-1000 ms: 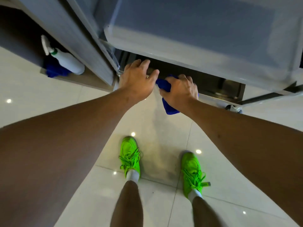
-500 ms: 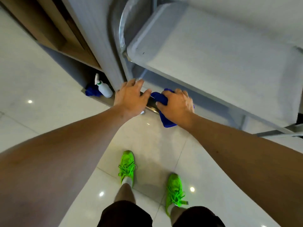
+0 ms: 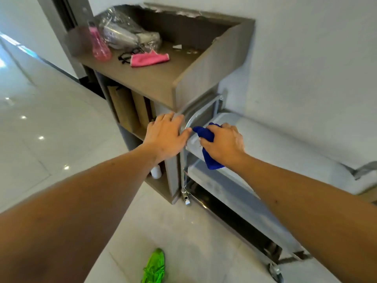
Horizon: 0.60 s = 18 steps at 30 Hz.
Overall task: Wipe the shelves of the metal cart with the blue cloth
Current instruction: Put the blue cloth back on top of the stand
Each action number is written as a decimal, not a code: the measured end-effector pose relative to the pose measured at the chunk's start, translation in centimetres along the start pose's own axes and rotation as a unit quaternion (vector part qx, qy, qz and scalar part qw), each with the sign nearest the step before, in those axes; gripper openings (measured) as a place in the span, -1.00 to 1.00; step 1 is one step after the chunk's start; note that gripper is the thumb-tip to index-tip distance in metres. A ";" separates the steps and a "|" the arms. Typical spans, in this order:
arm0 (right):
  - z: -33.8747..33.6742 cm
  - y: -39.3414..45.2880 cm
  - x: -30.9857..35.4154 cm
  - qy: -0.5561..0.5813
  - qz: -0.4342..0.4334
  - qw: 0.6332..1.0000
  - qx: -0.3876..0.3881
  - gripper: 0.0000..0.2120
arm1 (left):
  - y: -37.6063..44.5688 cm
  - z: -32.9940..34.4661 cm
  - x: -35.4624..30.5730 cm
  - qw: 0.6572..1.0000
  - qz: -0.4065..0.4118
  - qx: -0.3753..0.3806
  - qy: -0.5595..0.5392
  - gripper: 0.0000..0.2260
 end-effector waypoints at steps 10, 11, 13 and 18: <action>-12.5 3.1 7.1 -0.009 -0.052 0.992 -0.111 -0.67 | 2.9 -13.3 0.6 0.996 0.003 -0.076 0.046 -0.43; -13.4 3.7 7.9 -0.009 -0.053 0.991 -0.120 -0.67 | 3.5 -14.4 0.9 0.995 0.006 -0.084 0.047 -0.44; -14.9 5.1 9.4 -0.003 -0.052 0.989 -0.138 -0.69 | 4.6 -16.6 1.5 0.993 0.020 -0.105 0.040 -0.45; -16.6 9.5 14.2 -0.008 -0.051 0.985 -0.164 -0.66 | 8.1 -20.4 4.9 0.990 0.043 -0.128 0.045 -0.46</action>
Point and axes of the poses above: each hand's wrist, its own y-axis towards the middle knuckle, its own z-axis out of the palm, x = y × z, the point moved 6 cm from there along y, towards the middle knuckle, and after that the axes turned 6 degrees about -y, right-handed, at the moved point
